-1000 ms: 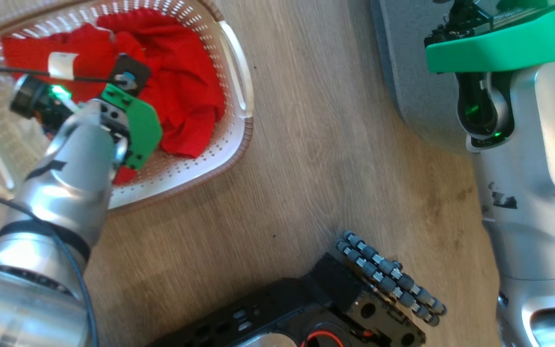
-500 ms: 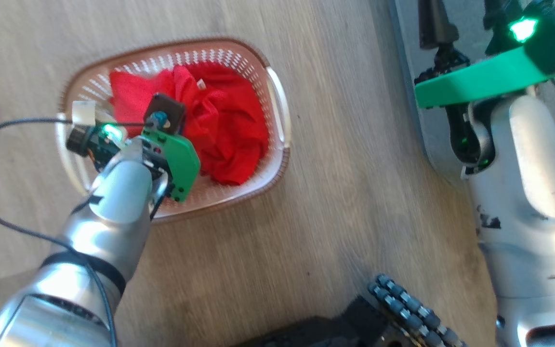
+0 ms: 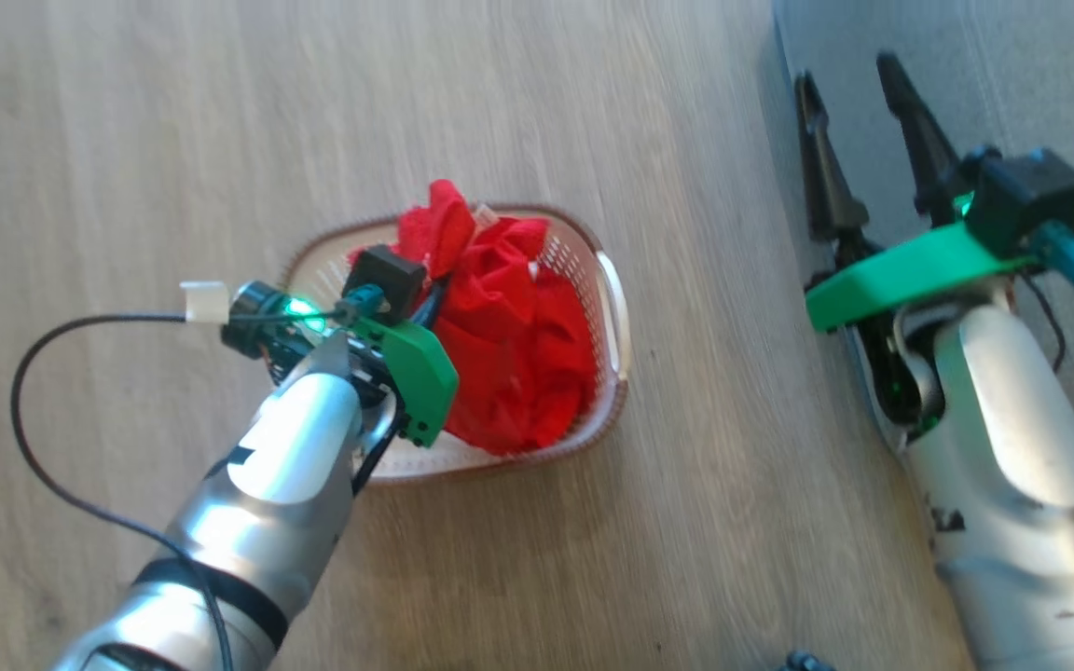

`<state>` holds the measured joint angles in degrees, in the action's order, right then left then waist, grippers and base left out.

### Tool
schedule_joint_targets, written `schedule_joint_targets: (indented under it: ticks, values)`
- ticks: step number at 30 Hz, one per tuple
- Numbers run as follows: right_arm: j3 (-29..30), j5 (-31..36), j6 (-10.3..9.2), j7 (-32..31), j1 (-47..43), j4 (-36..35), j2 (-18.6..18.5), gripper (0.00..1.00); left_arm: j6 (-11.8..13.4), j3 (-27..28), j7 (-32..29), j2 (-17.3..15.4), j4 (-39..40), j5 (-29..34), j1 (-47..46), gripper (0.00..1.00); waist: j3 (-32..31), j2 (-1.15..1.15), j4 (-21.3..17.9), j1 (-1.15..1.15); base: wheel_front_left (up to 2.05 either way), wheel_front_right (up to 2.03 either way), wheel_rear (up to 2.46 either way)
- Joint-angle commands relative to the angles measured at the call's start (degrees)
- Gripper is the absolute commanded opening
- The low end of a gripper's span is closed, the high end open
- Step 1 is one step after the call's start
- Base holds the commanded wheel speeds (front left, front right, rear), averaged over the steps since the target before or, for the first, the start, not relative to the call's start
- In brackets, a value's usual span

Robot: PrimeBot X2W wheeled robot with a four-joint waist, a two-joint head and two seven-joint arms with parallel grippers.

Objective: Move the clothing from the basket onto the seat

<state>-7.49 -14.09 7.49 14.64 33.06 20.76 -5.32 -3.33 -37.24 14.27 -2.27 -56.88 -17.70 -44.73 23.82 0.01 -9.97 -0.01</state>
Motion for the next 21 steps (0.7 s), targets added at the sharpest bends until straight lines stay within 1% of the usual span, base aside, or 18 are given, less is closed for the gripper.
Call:
schedule_joint_targets:
  ticks: [1, 9, 13, 21]
  values:
    - [-0.7, -0.1, 0.00, 0.4, -1.4, -1.3, -0.3, 1.00, 0.3, 0.7, 0.7, -0.6, 2.5, -0.7, 0.1, 0.00, -4.5, -0.01, 3.0, 0.01, 0.00, 0.00, 0.00]
    - [-1.5, -0.5, 0.00, 0.4, -6.7, 0.9, -1.7, 1.00, 0.8, 0.3, 0.7, -0.6, 10.6, -4.7, 2.9, 0.00, -12.6, -0.01, 5.4, 0.01, 0.00, 0.00, 0.00]
    - [-1.1, -1.1, 0.00, 0.4, -9.2, 1.4, -1.8, 1.00, 1.2, -0.7, 0.7, -0.6, 13.9, -5.4, 2.9, 0.00, -16.0, -0.01, 6.3, 0.01, 0.00, 0.00, 0.00]
    - [-2.0, -1.1, 0.00, 0.4, -13.3, 2.3, -1.7, 1.00, 1.8, -1.6, 0.7, -0.6, 20.1, -7.8, 0.8, 0.00, -20.6, -0.01, 6.7, 0.01, 0.00, 0.00, 0.00]
